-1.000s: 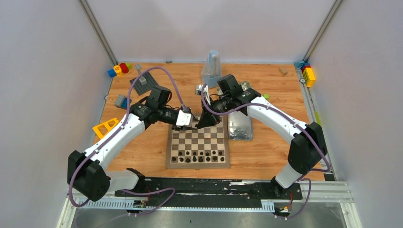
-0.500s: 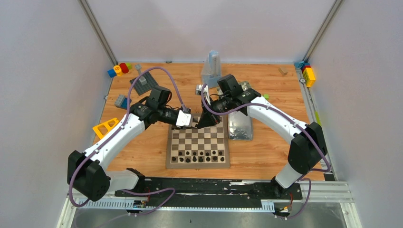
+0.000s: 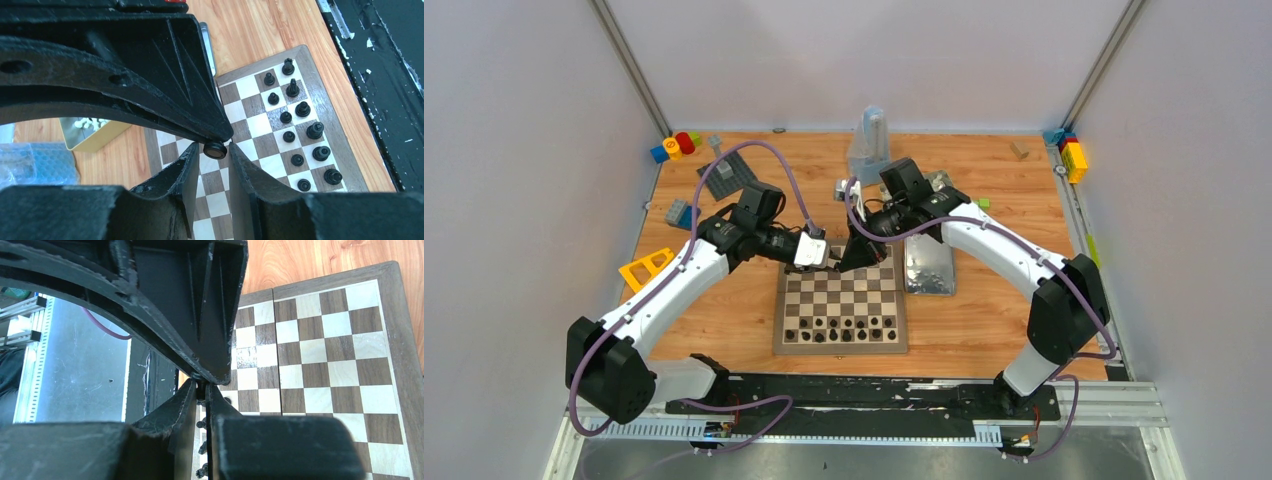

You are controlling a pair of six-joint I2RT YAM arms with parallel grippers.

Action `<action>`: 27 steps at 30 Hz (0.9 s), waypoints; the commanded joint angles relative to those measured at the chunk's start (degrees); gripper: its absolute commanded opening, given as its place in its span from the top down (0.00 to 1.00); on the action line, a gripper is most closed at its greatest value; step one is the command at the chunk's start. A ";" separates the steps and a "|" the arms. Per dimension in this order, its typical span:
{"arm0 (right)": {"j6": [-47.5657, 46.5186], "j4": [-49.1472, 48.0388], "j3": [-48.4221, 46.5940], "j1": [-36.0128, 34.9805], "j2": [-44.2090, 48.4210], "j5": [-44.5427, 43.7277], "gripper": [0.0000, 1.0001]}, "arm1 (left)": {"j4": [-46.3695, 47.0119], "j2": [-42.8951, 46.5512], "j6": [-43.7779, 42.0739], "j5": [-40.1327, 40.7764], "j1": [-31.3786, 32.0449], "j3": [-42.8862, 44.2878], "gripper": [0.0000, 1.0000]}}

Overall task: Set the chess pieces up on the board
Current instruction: Place the chess piece on the chessboard.

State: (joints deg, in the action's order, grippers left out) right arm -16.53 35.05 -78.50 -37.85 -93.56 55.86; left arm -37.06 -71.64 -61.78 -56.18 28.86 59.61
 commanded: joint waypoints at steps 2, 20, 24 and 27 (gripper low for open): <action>-0.14 -0.07 -1.43 -0.12 -1.16 1.07 1.00 | 0.40 1.60 0.81 -2.22 0.40 1.88 0.64; -0.03 0.32 -2.20 -0.12 -0.86 0.90 1.00 | -1.62 1.54 -1.65 -0.82 0.67 0.93 0.70; 0.18 0.38 -2.42 -0.12 -1.00 1.05 1.00 | -0.93 1.47 -1.36 -0.73 0.75 0.72 0.67; 0.36 0.46 -2.64 -0.12 -1.07 1.19 1.00 | -0.28 1.29 -1.10 -0.77 0.96 0.55 0.66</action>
State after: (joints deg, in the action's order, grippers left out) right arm -16.47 36.23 -78.50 -37.85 -94.85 55.81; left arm -38.09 -71.57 -62.13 -56.34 29.28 59.61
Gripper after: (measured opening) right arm 0.109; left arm 0.333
